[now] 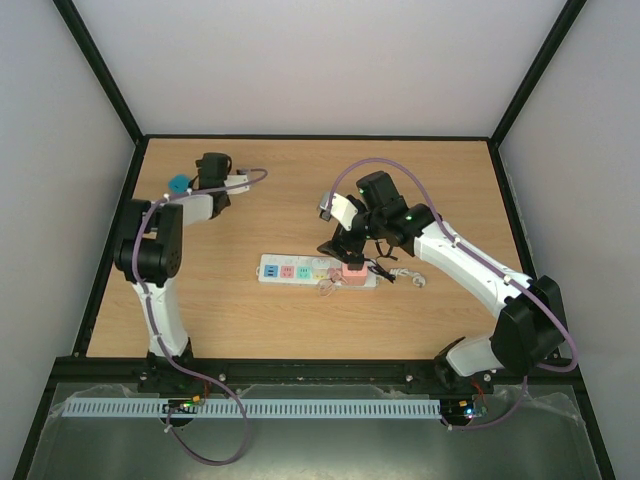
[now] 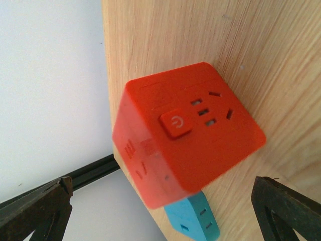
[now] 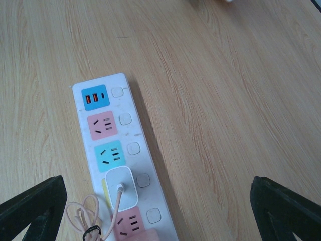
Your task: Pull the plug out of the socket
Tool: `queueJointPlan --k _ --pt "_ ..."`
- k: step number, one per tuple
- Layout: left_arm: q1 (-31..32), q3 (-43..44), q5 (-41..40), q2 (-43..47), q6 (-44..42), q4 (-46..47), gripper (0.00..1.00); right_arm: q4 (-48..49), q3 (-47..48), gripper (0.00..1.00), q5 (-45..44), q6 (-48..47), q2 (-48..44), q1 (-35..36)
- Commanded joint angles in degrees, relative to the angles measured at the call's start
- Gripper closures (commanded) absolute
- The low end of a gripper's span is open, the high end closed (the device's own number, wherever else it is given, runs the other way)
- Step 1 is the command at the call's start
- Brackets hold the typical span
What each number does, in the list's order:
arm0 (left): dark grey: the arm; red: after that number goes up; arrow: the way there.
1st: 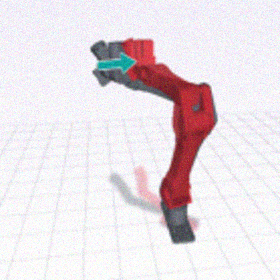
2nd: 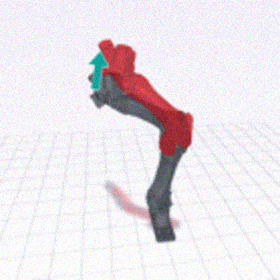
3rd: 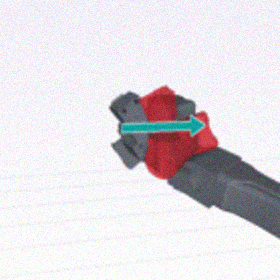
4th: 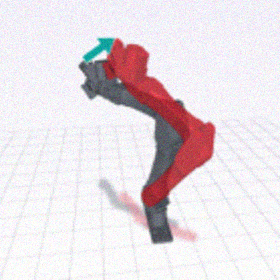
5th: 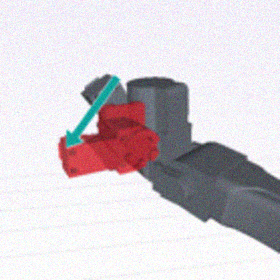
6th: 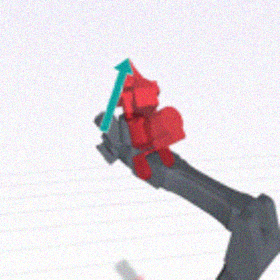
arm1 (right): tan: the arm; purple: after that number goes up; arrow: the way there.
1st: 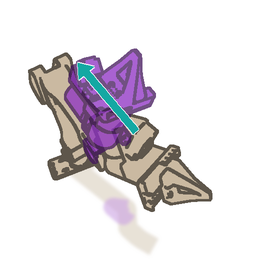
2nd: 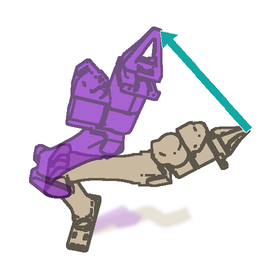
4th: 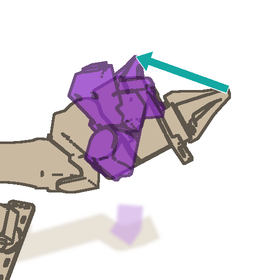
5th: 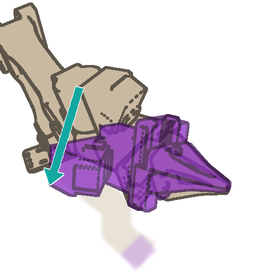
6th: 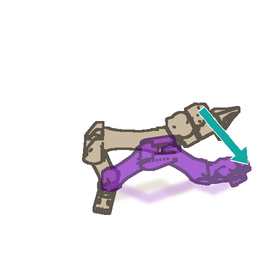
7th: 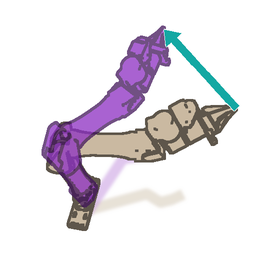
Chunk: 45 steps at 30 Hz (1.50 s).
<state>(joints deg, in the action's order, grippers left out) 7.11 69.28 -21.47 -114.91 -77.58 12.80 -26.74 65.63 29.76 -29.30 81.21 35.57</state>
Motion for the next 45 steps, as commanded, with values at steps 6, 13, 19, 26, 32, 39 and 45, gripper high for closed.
queueJointPlan --k 6,13,19,26,32,39,45 --pt "-0.07 -1.14 9.56 12.68 10.30 -13.56 0.00 -1.94 1.51 0.02 1.85 -0.36 -3.08 -1.10" --pt "-1.18 -0.33 24.84 23.03 23.39 -19.08 0.00 -4.00 1.55 0.02 3.39 -1.26 -4.75 -2.57" --pt "-0.31 -0.82 35.33 29.39 28.10 -25.14 0.00 -6.55 1.78 0.02 5.31 -2.66 -4.95 -5.28" --pt "2.03 -2.23 49.83 33.36 29.54 -33.39 0.00 -14.88 1.51 0.02 6.92 -8.20 -4.03 -8.86" --pt "9.72 -4.70 56.42 33.78 27.94 -39.75 0.00 -19.09 -1.88 0.23 3.03 -14.04 -4.77 -10.70" --pt "13.63 -8.51 60.95 32.93 31.18 -37.29 0.00 -22.67 -1.62 0.31 5.24 -17.30 -2.28 -10.70" --pt "14.86 -10.31 62.28 31.74 33.14 -36.20 0.00 -23.50 -2.12 0.34 6.23 -19.41 -1.14 -10.32"
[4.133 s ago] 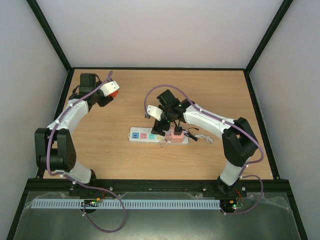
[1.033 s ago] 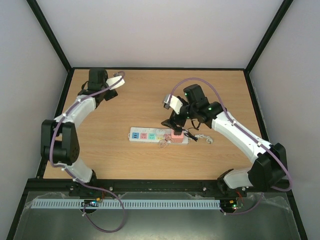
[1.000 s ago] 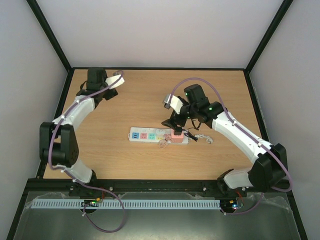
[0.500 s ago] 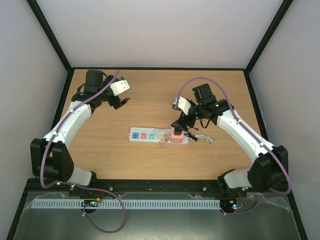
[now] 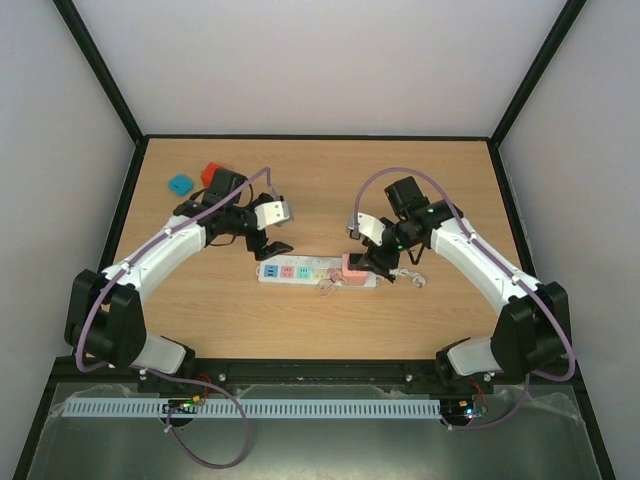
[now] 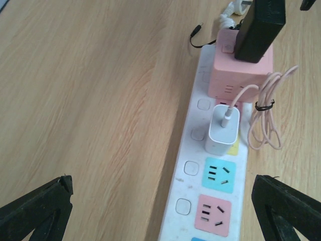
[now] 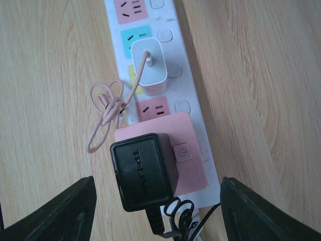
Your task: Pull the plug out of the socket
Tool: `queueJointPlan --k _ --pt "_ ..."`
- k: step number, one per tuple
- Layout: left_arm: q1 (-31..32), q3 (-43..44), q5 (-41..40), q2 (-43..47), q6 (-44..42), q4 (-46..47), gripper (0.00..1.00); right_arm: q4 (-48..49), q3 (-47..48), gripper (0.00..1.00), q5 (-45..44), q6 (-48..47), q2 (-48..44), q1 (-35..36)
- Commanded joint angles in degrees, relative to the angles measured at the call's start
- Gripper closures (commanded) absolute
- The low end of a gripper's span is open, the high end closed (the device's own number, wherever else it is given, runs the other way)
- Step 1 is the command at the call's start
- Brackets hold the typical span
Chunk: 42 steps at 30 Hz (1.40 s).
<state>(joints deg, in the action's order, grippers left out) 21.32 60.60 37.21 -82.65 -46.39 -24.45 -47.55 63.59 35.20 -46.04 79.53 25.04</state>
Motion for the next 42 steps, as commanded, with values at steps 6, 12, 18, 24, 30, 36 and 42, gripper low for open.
queueJointPlan --k 6,12,18,24,30,36,42 --pt "1.07 -4.42 3.83 0.37 3.16 4.21 0.00 1.24 -2.05 0.40 -2.42 -1.07 0.72 2.07" --pt "1.62 -4.73 5.57 0.12 0.96 2.38 0.00 4.90 -3.73 0.50 -4.17 -0.41 1.30 3.57" --pt "1.75 -6.24 6.83 -0.21 0.32 2.61 0.02 6.28 -3.74 0.66 -3.37 -0.38 2.65 4.26" --pt "2.26 -8.74 7.68 0.41 -0.54 3.95 0.05 6.18 -3.70 0.81 -2.38 -0.31 4.88 5.53" --pt "4.36 -11.21 7.00 0.39 -1.94 5.31 0.09 8.37 -5.92 0.89 -3.11 -0.08 5.46 7.29" --pt "5.46 -12.74 8.83 -1.28 -2.82 7.91 0.17 10.51 -8.15 0.95 -2.77 -0.29 6.39 8.32" --pt "5.57 -14.54 8.94 -2.90 -2.29 12.99 0.21 11.37 -8.52 0.95 -2.55 -1.69 8.31 9.32"
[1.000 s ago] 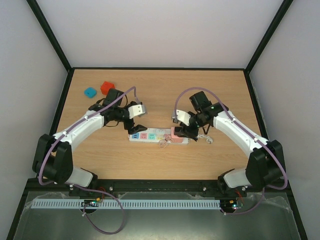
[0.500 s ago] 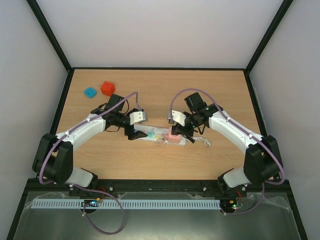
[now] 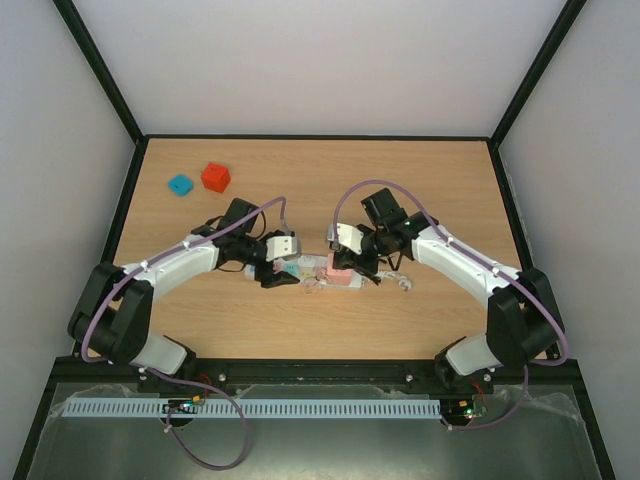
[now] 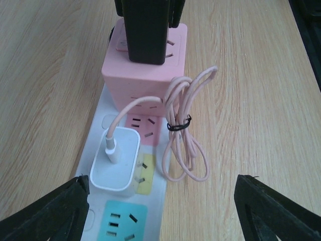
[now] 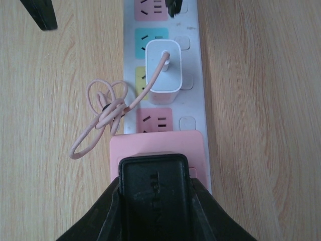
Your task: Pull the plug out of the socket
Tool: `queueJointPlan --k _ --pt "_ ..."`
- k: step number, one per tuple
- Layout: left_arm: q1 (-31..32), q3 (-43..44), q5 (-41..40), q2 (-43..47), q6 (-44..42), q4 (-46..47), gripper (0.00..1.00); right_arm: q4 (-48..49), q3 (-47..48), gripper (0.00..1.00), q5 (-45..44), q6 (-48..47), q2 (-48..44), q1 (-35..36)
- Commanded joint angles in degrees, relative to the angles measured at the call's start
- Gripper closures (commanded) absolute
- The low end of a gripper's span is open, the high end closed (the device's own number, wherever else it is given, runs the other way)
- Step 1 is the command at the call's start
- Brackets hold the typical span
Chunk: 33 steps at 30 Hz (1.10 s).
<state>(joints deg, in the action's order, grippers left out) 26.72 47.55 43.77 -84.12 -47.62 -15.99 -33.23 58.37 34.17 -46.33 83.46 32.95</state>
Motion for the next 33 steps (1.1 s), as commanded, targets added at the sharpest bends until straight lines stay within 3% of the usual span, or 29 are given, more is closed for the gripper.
queueJointPlan --k 1,18,33 --pt "0.16 -1.49 2.15 -1.97 -1.22 4.99 0.21 -3.03 -3.27 0.95 -1.37 -1.74 4.99 1.41" --pt "3.51 1.59 -8.45 -7.69 -6.36 3.01 0.41 -3.14 -4.14 0.94 -1.97 -2.61 7.26 1.42" --pt "4.78 0.62 -11.19 -6.46 -5.56 6.03 0.61 -2.54 -7.25 0.96 -5.32 -2.52 6.24 1.42"
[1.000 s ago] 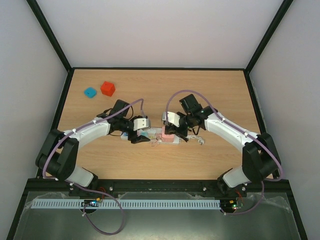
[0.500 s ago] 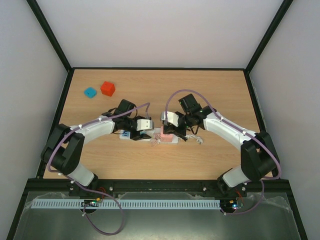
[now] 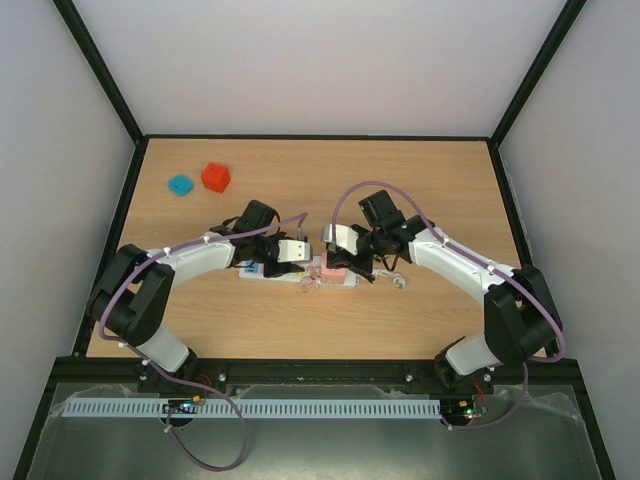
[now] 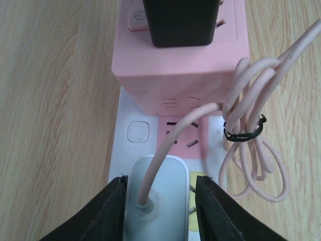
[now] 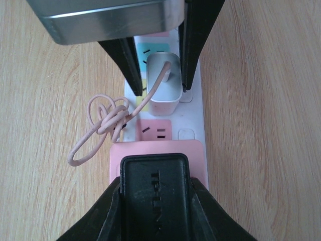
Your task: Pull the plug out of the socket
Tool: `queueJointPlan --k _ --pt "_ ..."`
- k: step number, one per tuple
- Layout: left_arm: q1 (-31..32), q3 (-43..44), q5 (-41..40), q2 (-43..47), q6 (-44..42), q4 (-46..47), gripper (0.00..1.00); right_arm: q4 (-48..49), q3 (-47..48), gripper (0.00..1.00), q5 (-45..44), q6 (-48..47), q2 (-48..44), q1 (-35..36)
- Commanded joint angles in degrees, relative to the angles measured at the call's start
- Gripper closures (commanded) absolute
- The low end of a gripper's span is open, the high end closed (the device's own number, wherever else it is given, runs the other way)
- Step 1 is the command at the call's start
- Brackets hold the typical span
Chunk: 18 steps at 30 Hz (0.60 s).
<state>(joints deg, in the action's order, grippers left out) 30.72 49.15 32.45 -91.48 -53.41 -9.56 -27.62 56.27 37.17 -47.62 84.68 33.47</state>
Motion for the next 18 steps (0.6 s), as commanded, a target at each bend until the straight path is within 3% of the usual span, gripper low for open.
queueJointPlan --k 1,9,18 --pt "0.76 -0.98 0.67 1.21 0.50 -0.36 0.63 -8.02 -5.16 0.96 -8.29 -1.00 5.11 0.89" --pt "0.67 0.12 7.38 3.49 3.78 -0.79 0.73 -8.72 -4.42 0.97 -8.97 0.06 7.14 0.89" --pt "0.07 1.93 10.61 3.94 6.04 -1.12 0.77 -8.77 -4.54 0.97 -9.63 0.37 7.44 0.84"
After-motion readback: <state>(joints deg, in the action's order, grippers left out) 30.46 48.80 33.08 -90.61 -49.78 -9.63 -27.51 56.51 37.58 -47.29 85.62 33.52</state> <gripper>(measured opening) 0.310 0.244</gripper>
